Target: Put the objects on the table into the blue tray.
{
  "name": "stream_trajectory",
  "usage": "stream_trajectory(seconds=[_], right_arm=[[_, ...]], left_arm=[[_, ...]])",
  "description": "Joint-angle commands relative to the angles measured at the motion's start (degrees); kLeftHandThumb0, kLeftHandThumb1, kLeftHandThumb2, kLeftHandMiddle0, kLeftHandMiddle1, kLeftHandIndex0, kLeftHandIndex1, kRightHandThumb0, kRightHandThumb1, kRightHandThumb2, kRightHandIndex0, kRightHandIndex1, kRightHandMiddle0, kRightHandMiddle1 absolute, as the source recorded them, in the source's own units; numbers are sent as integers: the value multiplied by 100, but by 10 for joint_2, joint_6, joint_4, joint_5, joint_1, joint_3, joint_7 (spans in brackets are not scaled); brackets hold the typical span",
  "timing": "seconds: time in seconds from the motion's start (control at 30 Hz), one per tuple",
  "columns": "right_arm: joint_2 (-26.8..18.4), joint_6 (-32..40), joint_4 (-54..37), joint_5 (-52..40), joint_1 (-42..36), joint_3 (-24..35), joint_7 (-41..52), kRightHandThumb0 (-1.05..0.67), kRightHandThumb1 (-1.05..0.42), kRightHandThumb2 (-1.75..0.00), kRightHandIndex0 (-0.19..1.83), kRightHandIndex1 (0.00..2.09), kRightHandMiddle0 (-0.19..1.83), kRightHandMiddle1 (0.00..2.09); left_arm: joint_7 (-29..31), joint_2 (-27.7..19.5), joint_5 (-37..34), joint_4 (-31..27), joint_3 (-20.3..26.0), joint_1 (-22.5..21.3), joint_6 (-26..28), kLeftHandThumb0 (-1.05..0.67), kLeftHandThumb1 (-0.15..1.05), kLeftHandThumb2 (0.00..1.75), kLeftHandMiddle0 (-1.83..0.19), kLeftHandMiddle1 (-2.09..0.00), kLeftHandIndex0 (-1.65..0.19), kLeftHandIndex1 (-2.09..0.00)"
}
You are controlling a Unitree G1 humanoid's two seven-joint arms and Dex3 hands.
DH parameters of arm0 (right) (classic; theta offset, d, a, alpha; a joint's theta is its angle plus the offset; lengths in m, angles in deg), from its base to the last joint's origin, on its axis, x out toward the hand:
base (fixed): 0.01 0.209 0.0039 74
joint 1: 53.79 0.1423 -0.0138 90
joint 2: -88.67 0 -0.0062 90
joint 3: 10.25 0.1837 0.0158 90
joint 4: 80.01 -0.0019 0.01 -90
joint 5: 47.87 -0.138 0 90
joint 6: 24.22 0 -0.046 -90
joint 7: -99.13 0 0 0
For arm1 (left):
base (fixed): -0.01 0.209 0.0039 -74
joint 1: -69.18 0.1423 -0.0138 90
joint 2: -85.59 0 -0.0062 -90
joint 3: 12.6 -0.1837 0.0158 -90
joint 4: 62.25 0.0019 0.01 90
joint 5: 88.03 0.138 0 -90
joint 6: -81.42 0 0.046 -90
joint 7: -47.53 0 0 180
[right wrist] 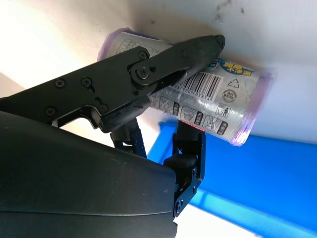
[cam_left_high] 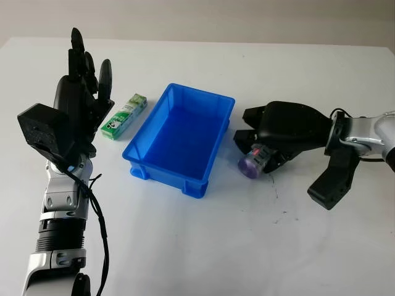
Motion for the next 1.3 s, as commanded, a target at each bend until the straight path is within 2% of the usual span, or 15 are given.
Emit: stream_trajectory(seconds=[0.0, 0.3, 0.6, 0.83, 0.97, 1.13, 1.27], right_arm=[[4, 9, 0, -35, 1, 33, 12, -47, -105, -14, 109, 209, 91, 209], [6, 47, -22, -94, 27, 106, 46, -46, -103, -7, 101, 209, 86, 209], [23, 123, -43, -97, 56, 155, 17, -46, -99, -5, 108, 209, 90, 209], [80, 154, -44, -86, 83, 157, -59, -47, -103, -6, 115, 209, 86, 207], [117, 155, -37, -83, 92, 147, -76, -46, -103, -6, 119, 209, 91, 209], [170, 120, -1, -109, 100, 140, -61, -46, -105, -9, 113, 209, 89, 209], [204, 106, 11, -134, 98, 137, -15, -46, -105, -15, 111, 209, 83, 209]], left_arm=[[3, -3, -4, -1, 2, -4, -6, -75, 105, 55, 19, -3, 19, 0], [2, -4, -3, -3, 2, -3, -5, -75, 105, 55, 18, -4, 19, -1], [-1, -2, -3, -10, 3, 1, 1, -75, 105, 54, 19, -4, 19, -1], [-1, -3, -2, -16, 2, 8, 4, -75, 105, 54, 19, -3, 19, 0], [-1, -2, -1, -19, 0, 12, 0, -74, 105, 54, 19, -3, 19, 0], [-9, 2, 4, -24, -2, 15, 5, -75, 105, 53, 19, -4, 19, 0], [-16, 3, 7, -30, -1, 18, 9, -75, 105, 54, 19, -4, 19, 0]])
